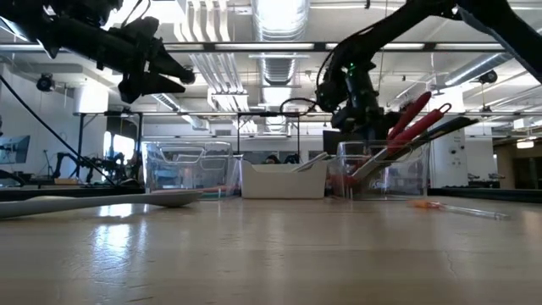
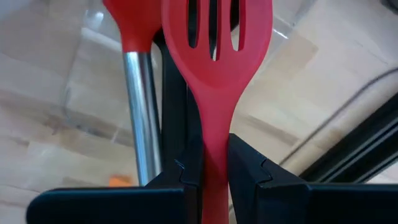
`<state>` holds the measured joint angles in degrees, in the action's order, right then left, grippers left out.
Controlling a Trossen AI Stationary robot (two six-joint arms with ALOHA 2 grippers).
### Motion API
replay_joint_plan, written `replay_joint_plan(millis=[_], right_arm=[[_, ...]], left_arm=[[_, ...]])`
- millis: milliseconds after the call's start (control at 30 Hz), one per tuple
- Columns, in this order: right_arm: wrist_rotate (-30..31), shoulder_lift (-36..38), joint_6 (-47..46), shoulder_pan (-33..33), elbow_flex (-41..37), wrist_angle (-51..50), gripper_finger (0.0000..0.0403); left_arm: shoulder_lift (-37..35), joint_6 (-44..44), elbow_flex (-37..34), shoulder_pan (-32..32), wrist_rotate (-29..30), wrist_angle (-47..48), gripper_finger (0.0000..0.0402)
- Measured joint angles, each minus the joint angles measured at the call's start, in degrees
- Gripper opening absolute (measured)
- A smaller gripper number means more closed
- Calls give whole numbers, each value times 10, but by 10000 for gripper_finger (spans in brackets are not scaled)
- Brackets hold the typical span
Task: Pick & Place Kitchen Items
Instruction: Put the red serving spoon into the right transparent bin, then put the white knife into the white bin
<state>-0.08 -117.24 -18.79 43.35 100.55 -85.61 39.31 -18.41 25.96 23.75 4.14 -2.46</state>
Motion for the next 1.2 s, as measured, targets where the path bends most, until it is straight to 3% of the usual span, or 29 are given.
replay_joint_plan(millis=[533,900,1200], right_arm=[[-4,-25,0,10,-1,57,34],[-4,-24,-1,7,0,55,141],[1,-1,38,-5,38,51,167]], left_arm=[[0,0,-1,0,1,0,209],[0,0,-1,0,3,0,208],[0,0,-1,0,2,0,209]])
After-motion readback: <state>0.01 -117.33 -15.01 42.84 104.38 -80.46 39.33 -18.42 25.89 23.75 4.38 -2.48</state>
